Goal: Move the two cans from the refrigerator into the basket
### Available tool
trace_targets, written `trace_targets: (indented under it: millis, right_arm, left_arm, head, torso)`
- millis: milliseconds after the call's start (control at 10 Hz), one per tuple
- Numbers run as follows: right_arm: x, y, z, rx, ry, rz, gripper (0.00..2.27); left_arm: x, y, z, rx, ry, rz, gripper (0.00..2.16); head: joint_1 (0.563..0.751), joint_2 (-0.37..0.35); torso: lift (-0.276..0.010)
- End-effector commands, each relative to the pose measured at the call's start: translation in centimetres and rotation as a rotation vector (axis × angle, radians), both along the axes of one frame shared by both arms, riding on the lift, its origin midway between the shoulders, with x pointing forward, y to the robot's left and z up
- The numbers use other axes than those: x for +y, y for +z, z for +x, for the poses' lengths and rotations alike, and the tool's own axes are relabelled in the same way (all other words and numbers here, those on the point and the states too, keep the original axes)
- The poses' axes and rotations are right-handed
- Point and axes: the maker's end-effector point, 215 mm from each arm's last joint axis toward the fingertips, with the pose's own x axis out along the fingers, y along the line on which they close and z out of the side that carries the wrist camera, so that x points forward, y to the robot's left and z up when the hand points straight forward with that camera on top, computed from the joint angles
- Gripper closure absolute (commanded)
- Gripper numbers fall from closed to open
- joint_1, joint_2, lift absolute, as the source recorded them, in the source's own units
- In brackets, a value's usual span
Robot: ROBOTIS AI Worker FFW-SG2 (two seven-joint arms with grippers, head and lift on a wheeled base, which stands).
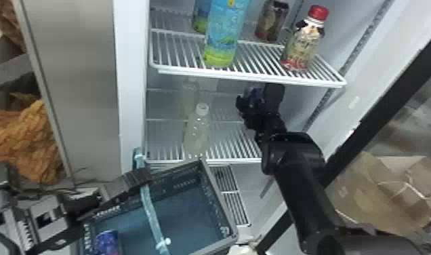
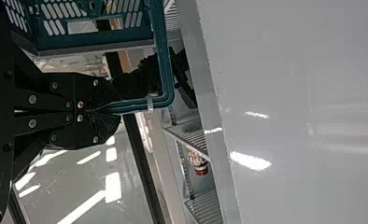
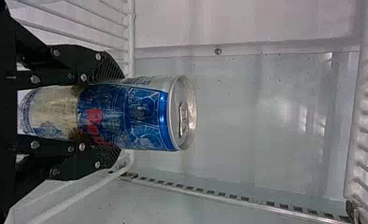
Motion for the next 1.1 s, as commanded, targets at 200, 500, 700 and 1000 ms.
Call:
trace_targets:
  millis: [200, 500, 700, 1000]
  right_arm:
    - [0.5, 1.7, -1.5, -0.056, 0.008, -0.034, 1.27]
    - [1.2, 2.3, -3.9, -0.068, 0.009, -0.044, 1.27]
    - [0.9, 2.6, -5.9, -0.078, 0.003, -0.052, 1.27]
    - [1.0, 3.1, -9.6, -0.088, 0.005, -0.045, 1.27]
  left_arm:
    - [0.2, -0.2, -0.3, 0.007, 0.0, -0.007, 1.21]
    - [0.4, -0.4, -0.5, 0.013, 0.005, -0.009, 1.21]
    - [0.5, -0.5, -0.5, 0.014, 0.009, -0.013, 1.21]
    - [0.7, -0.4, -0.6, 0.014, 0.013, -0.019, 1.21]
  head:
    - [0.684, -0.314]
    - [0.688, -0.311]
    - [0.695, -0.311]
    - [0.695, -0.325]
  torso:
    - [-0.219]
    - [-0.219]
    - [-0.219]
    - [-0.219]
